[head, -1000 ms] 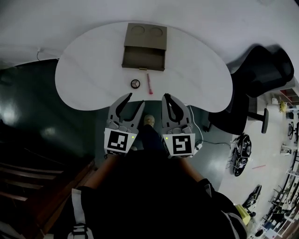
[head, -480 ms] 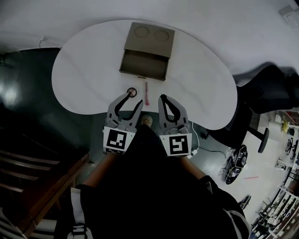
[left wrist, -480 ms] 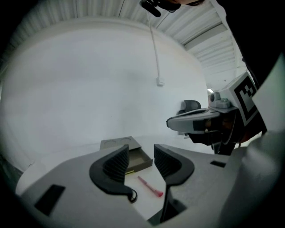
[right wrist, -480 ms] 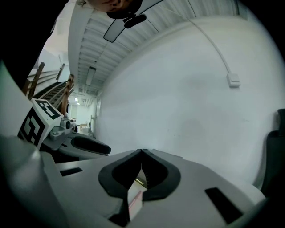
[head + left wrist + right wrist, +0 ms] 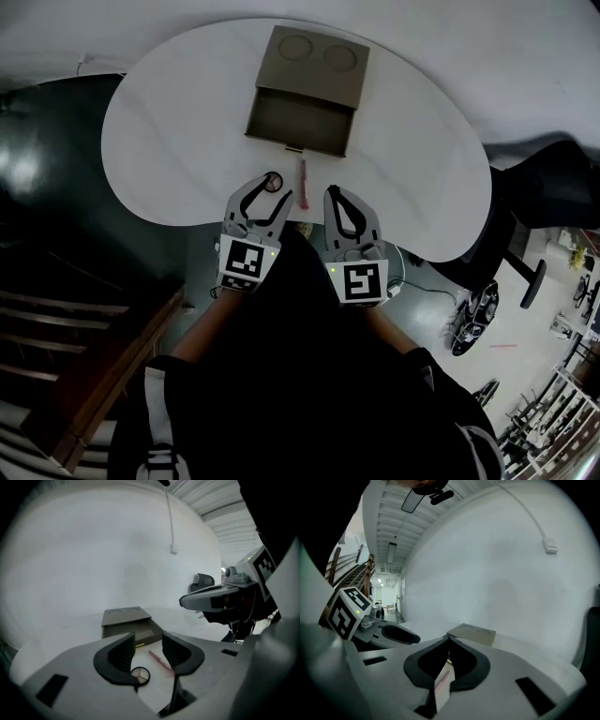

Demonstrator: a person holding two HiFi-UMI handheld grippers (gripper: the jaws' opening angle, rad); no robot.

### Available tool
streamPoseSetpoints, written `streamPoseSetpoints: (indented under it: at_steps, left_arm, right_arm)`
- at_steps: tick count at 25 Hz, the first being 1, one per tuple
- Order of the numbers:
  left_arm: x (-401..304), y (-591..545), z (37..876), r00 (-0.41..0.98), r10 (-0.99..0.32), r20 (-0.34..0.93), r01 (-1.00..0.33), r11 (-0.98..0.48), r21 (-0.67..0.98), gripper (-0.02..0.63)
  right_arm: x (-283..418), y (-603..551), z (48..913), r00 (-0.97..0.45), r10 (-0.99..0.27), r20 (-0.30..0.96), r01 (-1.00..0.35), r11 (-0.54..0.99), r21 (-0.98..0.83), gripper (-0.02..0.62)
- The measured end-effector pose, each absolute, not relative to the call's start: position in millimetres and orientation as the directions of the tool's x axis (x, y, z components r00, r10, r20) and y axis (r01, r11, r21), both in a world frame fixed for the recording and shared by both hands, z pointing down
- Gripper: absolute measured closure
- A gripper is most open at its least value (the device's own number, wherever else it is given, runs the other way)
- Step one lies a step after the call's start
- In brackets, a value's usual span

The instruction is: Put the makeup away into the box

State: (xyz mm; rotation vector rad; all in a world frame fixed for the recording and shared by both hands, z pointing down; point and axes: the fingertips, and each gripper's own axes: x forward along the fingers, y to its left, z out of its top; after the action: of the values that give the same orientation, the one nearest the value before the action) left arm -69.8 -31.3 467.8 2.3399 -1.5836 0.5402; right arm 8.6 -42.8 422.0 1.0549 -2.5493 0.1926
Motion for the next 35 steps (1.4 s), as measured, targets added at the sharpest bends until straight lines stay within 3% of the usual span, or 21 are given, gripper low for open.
streamPoseSetpoints:
  at_steps: [20, 35]
  left_arm:
    - [-87.7, -36.9, 583.2, 0.339, -0.624, 0.704, -0.894, -0.446, 0.036, 0.382]
    - [-88.5, -42.0, 584.0, 0.37, -0.599, 0.71, -0.87, -0.493, 0.037, 0.388]
  right_arm:
    - [-15.2, -59.7, 472.1, -0.633, -0.595, 0.495, -0.687, 0.726, -0.006, 0.572]
    - [-16.5, -65.1, 471.8, -0.615, -0.611, 0.498, -0.704, 0.711, 0.004, 0.574]
